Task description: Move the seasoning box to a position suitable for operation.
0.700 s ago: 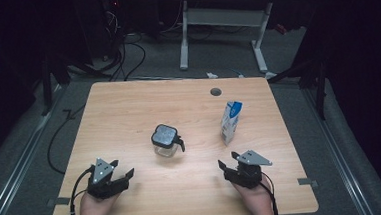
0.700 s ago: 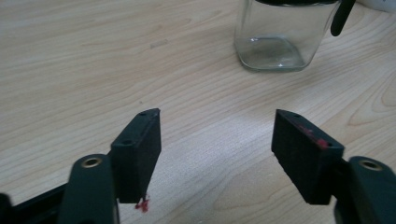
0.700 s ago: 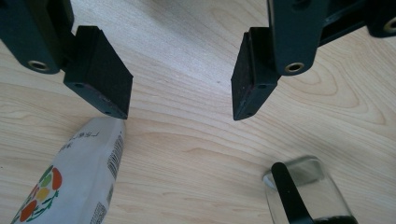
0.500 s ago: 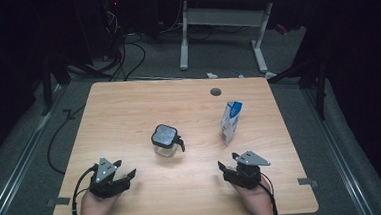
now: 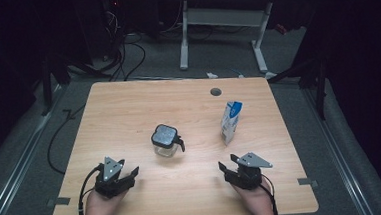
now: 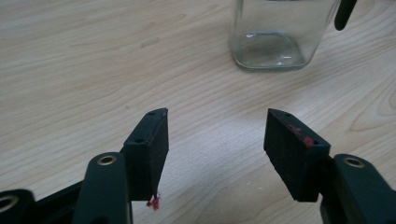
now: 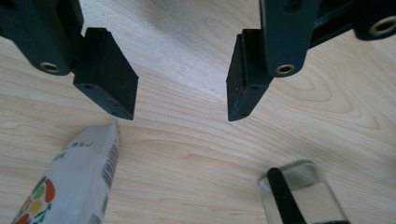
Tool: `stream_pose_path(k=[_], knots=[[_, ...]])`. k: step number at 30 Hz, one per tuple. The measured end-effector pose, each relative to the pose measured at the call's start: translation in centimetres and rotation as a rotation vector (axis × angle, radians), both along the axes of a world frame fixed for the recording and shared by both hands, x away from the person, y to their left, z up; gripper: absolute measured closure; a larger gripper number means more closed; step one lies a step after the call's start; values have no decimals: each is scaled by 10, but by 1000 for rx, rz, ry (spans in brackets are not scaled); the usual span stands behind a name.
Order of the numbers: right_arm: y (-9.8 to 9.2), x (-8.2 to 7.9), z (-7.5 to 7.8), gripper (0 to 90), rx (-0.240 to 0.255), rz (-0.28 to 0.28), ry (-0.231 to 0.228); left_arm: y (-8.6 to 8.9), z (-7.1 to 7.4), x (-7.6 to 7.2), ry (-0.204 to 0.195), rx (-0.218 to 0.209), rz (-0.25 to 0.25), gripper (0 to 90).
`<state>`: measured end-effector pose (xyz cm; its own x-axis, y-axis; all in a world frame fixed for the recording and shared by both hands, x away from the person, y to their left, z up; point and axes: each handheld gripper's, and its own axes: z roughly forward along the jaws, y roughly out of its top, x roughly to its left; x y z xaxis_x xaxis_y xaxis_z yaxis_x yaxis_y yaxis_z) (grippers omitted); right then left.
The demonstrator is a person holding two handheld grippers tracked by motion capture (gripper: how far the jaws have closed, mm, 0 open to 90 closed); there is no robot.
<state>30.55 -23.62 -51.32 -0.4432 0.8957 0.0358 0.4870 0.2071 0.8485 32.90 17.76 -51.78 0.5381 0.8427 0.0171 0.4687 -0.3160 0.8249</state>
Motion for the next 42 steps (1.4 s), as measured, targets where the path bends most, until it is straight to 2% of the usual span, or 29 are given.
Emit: stream_pose_path(k=[2,3,6,9,11,14,19,24,26,29,32,34,37,40,42], knots=[[0,-1,0,443,-2,3,0,-2,0,0,6,-6,-5,419],[-1,-1,0,428,-19,23,-7,-5,1,1,12,-19,-18,422],[-2,-1,0,411,-14,34,-2,-10,3,1,18,-29,-38,435],[-3,-2,-1,471,-1,33,-1,-14,4,5,26,-24,-51,458],[-4,-2,-1,497,-2,33,2,-14,4,9,33,-45,-48,460],[-7,0,-2,524,12,32,-5,-14,6,15,16,-72,-41,515],[-7,-1,-3,564,-3,38,-9,-22,12,23,-9,-45,-23,546],[-5,-1,-2,593,-16,54,-14,-27,14,30,-5,-40,-25,616],[-5,-1,-2,594,-11,57,-12,-32,14,36,1,-19,-31,667],[-5,-1,-2,594,-7,57,0,-34,15,43,3,-41,-12,715],[-4,-1,-3,579,-10,61,-1,-34,16,50,-18,-58,20,833],[-3,0,-4,562,-12,66,-5,-36,17,58,-6,-49,34,889],[-2,-1,-4,561,-13,68,-15,-39,17,66,-28,-36,33,900],[-2,-2,-3,569,-11,73,-18,-42,17,73,-24,-36,30,900],[-1,-2,-4,577,-10,76,-16,-43,16,82,-22,-53,24,900]])
